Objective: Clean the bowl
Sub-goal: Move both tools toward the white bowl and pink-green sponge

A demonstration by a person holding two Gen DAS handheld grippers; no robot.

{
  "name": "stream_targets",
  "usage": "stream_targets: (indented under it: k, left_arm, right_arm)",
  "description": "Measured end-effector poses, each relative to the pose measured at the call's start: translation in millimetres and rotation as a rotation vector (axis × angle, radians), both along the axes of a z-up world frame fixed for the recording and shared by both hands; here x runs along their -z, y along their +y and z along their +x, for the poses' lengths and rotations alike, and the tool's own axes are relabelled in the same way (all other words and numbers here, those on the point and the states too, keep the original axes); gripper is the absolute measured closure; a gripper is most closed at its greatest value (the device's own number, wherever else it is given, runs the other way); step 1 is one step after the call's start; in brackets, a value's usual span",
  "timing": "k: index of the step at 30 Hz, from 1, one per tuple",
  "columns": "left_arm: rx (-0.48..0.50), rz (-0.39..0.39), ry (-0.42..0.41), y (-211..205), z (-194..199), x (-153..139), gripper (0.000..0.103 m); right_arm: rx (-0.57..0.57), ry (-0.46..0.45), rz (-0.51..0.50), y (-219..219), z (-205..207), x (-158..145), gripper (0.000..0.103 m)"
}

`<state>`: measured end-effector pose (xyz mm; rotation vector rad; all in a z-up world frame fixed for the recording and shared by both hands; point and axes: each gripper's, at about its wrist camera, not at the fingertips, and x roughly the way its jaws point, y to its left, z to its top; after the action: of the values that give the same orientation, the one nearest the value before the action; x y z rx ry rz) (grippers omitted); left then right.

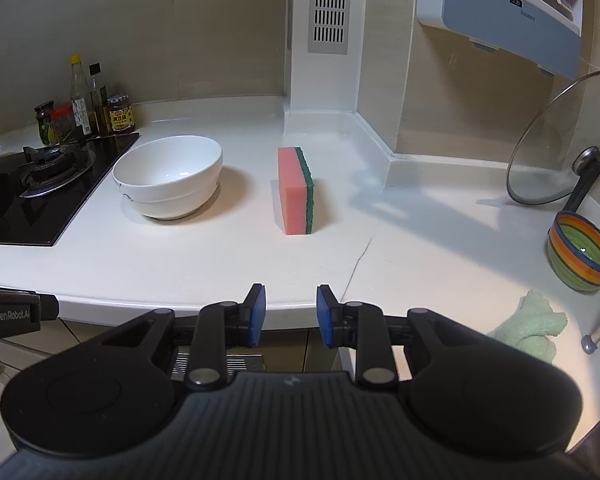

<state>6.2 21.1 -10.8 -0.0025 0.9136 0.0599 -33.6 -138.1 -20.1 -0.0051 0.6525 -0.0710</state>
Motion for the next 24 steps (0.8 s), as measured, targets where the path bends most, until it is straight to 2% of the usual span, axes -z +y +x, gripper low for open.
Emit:
stream_targets:
  k: [10, 24]
  left_arm:
    - [-0.006, -0.001, 0.007, 2.7, 7.1, 2.1, 0.089]
    - [-0.024, -0.009, 0.037, 18.7, 43.0, 7.7, 0.089]
  right_arm:
    - [0.000, -0.003, -0.003, 3.5, 7.5, 0.2, 0.080]
    - [-0.001, 0.024, -0.011, 13.8, 47.5, 5.5, 0.080]
